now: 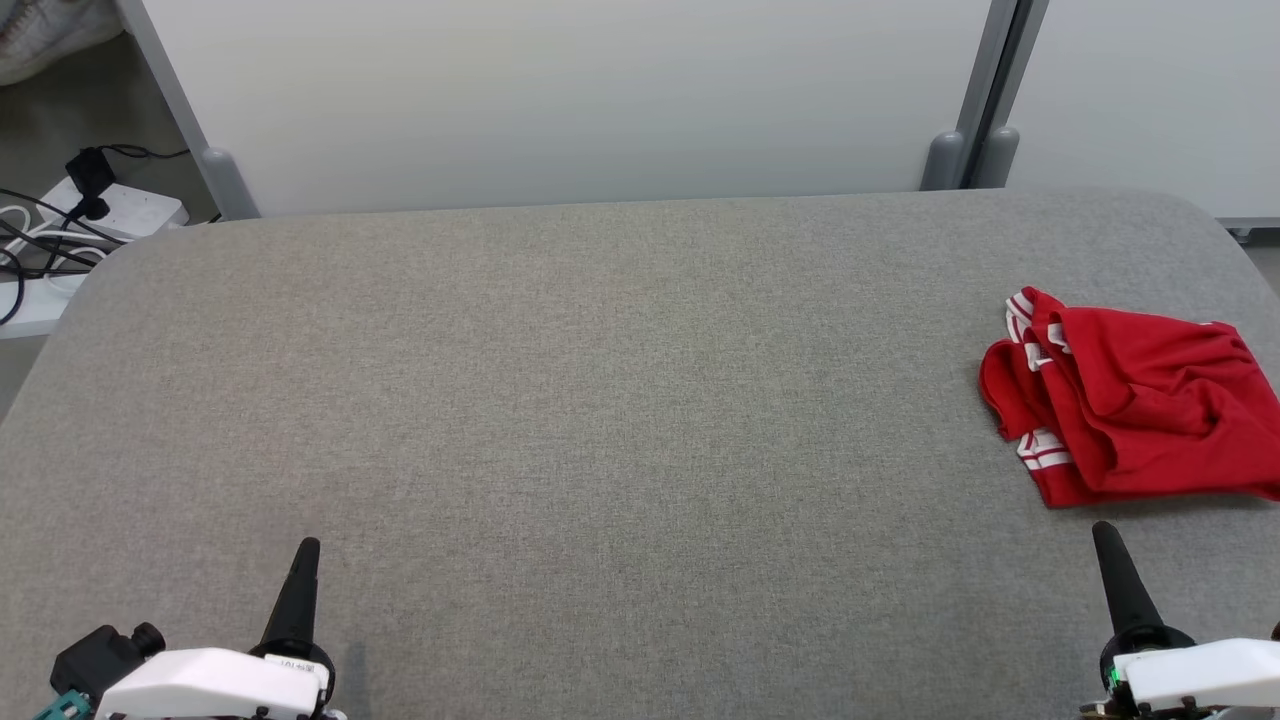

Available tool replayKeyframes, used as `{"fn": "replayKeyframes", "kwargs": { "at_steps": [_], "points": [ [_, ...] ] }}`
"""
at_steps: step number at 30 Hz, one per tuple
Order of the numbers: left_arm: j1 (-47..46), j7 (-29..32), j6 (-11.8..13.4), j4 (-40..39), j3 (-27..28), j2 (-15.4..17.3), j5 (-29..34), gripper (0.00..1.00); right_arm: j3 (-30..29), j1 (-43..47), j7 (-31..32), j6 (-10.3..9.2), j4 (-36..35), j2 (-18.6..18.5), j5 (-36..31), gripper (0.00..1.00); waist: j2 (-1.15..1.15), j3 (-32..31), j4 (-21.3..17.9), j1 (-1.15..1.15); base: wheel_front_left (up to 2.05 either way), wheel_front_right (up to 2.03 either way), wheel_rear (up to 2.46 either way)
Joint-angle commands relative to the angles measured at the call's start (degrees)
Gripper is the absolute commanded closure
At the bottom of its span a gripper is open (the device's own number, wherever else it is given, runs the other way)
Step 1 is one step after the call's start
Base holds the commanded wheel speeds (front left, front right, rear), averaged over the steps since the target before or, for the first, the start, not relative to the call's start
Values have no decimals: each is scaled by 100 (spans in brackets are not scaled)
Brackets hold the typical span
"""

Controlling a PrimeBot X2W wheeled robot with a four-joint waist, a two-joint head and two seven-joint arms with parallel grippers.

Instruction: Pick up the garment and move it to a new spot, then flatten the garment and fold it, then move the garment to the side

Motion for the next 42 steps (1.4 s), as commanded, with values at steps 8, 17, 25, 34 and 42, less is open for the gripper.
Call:
{"fn": "replayKeyframes", "kwargs": {
  "at_steps": [8, 17, 25, 34, 42],
  "points": [
    [-435, 153, -192, -46, 353, -86, -465, 100, 56, -370, 112, 7, -31, -126, 626, 100, 0, 6, -4, 0, 0, 0, 0],
    [-519, 298, -347, 42, 533, -230, -907, 100, 31, -464, 211, 7, 62, -132, 1212, 100, 0, 13, -8, 0, 0, 0, 0],
    [-593, 429, -486, 121, 694, -359, -1300, 100, 8, -548, 301, 8, 145, -135, 1734, 100, 0, 19, -11, 0, 0, 0, 0],
    [-678, 576, -642, 209, 877, -504, -1742, 100, -20, -643, 402, 9, 238, -139, 2320, 100, 0, 26, -16, 0, 0, 0, 0],
    [-740, 685, -757, 275, 1011, -612, -2067, 100, -42, -713, 478, 9, 307, -141, 2750, 100, 0, 31, -19, 0, 0, 0, 0]
  ]
}}
